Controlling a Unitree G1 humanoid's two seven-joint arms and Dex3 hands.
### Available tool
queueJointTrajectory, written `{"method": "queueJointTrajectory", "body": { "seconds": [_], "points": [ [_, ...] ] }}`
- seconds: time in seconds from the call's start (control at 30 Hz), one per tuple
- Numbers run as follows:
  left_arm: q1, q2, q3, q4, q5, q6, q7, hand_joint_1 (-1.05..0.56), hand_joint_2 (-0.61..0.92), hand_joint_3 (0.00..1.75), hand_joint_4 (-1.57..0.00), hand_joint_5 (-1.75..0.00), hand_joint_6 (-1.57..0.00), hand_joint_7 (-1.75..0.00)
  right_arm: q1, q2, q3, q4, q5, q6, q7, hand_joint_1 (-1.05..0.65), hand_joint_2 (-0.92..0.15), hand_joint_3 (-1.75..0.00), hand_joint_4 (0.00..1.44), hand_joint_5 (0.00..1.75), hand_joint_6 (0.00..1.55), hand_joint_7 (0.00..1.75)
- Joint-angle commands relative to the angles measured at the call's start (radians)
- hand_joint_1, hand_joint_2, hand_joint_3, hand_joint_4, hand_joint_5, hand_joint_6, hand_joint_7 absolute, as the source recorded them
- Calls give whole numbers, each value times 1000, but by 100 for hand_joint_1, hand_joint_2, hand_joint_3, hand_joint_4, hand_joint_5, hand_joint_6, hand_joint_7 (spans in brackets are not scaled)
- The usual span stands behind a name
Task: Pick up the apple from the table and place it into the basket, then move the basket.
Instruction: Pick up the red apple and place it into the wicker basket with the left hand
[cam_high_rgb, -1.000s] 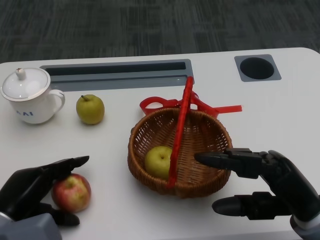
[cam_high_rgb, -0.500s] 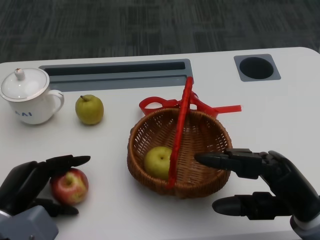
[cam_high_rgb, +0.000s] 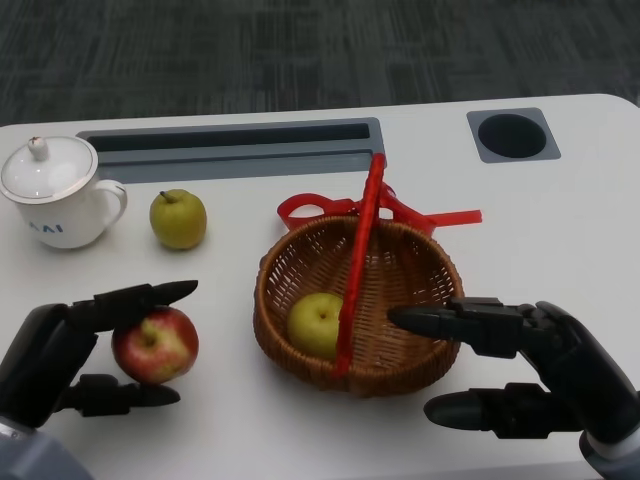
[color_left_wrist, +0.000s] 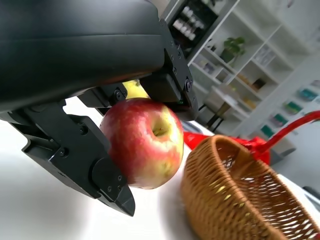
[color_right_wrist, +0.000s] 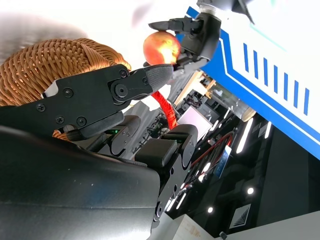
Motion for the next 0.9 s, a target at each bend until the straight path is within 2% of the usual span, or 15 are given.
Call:
{"method": "queueJointTrajectory", "body": {
  "seconds": [0.03,0.47,0.67,0.9],
  "points": [
    [11,-4,33,-72,-48,-37,-15,-12,78,0,-126,-3,-115,-1,-7,-7,-10,4,2,-5,-7,-47,-92,-1,79,0,71,0],
    [17,-65,43,-342,-209,-12,-191,-16,78,0,-127,-3,-116,-1,-12,-5,-10,-1,-7,3,-10,-48,-92,-3,80,0,71,0],
    [-34,-121,35,-371,-231,22,-257,-18,78,0,-128,-3,-118,-1,-18,-6,-8,-2,-6,8,-8,-48,-92,-3,80,0,72,0],
    [-95,-196,24,-388,-236,105,-313,-12,74,0,-133,-5,-123,-3,-16,-4,-3,-3,4,11,-5,-50,-92,-4,80,0,73,0]
  ]
}}
